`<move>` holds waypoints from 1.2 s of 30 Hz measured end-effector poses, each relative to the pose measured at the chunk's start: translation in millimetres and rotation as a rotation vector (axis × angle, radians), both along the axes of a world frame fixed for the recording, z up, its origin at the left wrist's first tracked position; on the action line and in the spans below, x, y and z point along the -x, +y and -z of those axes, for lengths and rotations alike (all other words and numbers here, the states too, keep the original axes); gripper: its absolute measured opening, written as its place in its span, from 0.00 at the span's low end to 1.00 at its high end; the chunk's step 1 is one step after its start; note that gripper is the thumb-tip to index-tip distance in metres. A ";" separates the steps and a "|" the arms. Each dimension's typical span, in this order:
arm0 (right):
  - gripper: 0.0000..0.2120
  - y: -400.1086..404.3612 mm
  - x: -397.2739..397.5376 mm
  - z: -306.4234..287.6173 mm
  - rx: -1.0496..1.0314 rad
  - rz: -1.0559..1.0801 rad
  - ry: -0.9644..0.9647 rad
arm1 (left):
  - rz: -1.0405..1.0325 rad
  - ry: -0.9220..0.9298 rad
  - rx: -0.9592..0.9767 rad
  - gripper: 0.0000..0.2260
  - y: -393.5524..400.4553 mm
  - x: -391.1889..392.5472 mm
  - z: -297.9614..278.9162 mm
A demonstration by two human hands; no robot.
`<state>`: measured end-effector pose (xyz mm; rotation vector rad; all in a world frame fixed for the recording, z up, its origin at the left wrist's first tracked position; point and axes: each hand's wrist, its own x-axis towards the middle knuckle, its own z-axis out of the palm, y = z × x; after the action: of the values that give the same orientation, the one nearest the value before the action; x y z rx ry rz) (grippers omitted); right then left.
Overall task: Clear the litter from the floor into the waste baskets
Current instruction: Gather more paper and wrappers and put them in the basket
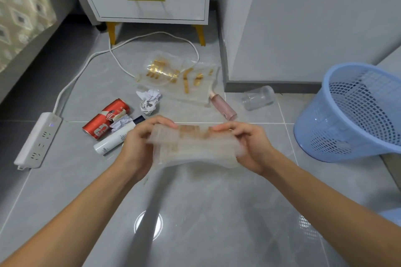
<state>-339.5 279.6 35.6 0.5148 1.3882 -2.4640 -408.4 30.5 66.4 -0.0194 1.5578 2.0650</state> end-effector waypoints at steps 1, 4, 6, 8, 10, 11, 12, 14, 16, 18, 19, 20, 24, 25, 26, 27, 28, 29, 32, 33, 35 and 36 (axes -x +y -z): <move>0.22 2.2 -0.1 -1.6 0.008 -0.009 -0.012 | 0.020 -0.005 -0.026 0.20 -1.7 1.4 -1.8; 0.21 5.0 -1.7 -8.9 -0.116 -0.089 0.024 | 0.115 0.012 0.073 0.14 -3.3 6.6 -6.5; 0.14 3.4 -2.5 -11.8 -0.258 -0.109 0.059 | 0.170 0.084 0.216 0.03 -2.1 9.9 -6.9; 0.17 5.7 -4.0 -11.8 -0.336 -0.067 0.061 | 0.170 0.156 0.296 0.08 1.2 10.2 -6.6; 0.18 9.1 -7.0 -15.6 -0.396 0.028 0.069 | 0.113 0.185 0.307 0.10 9.8 7.3 -10.3; 0.19 11.7 -9.8 -18.5 -0.424 0.075 0.074 | 0.089 0.207 0.312 0.10 16.3 5.5 -12.5; 0.19 15.1 -13.7 -20.9 -0.447 0.117 0.079 | 0.062 0.226 0.318 0.09 23.2 3.7 -13.6; 0.19 20.6 -26.0 -29.9 -0.477 0.197 0.097 | 0.021 0.254 0.316 0.06 39.3 0.6 -15.8; 0.19 31.0 -45.0 -40.3 -0.502 0.274 0.118 | 0.019 0.282 0.307 0.05 58.5 -6.1 -20.9; 0.18 46.9 -71.9 -55.2 -0.534 0.350 0.124 | 0.074 0.311 0.285 0.05 84.1 -18.2 -31.1; 0.18 56.4 -87.3 -63.9 -0.551 0.386 0.122 | 0.114 0.315 0.266 0.06 98.5 -25.6 -36.4; 0.18 66.8 -104.2 -72.4 -0.570 0.423 0.116 | 0.156 0.318 0.247 0.06 113.5 -33.1 -41.0; 0.19 108.3 -179.8 -104.4 -0.650 0.608 0.075 | 0.389 0.370 0.188 0.11 181.1 -75.1 -60.0; 0.19 117.3 -200.7 -111.1 -0.661 0.663 0.063 | 0.456 0.369 0.167 0.13 198.7 -89.8 -66.2; 0.19 125.2 -222.1 -117.1 -0.671 0.716 0.049 | 0.525 0.364 0.141 0.16 215.1 -106.0 -73.6; 0.19 131.9 -243.7 -122.7 -0.678 0.769 0.031 | 0.593 0.354 0.113 0.18 229.9 -122.6 -81.1; 0.18 137.6 -265.0 -127.6 -0.687 0.819 0.008 | 0.650 0.346 0.094 0.21 244.1 -138.0 -86.0; 0.18 142.9 -286.1 -132.0 -0.697 0.866 -0.017 | 0.695 0.346 0.090 0.23 257.7 -153.1 -89.1; 0.20 156.5 -346.5 -139.7 -0.749 0.960 -0.090 | 0.811 0.457 0.136 0.26 295.9 -196.6 -92.3; 0.22 161.7 -364.7 -140.1 -0.788 0.966 -0.115 | 0.844 0.532 0.170 0.27 309.6 -211.2 -91.1; 0.26 172.7 -394.4 -135.1 -0.938 0.930 -0.198 | 0.915 0.686 0.230 0.28 334.3 -240.1 -87.8; 0.28 177.9 -405.7 -130.9 -1.042 0.881 -0.270 | 0.961 0.758 0.264 0.29 344.9 -252.7 -84.6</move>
<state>66.2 457.5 166.5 1.9128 2.6257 -1.7381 -155.7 375.4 150.9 1.2704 1.7132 1.1079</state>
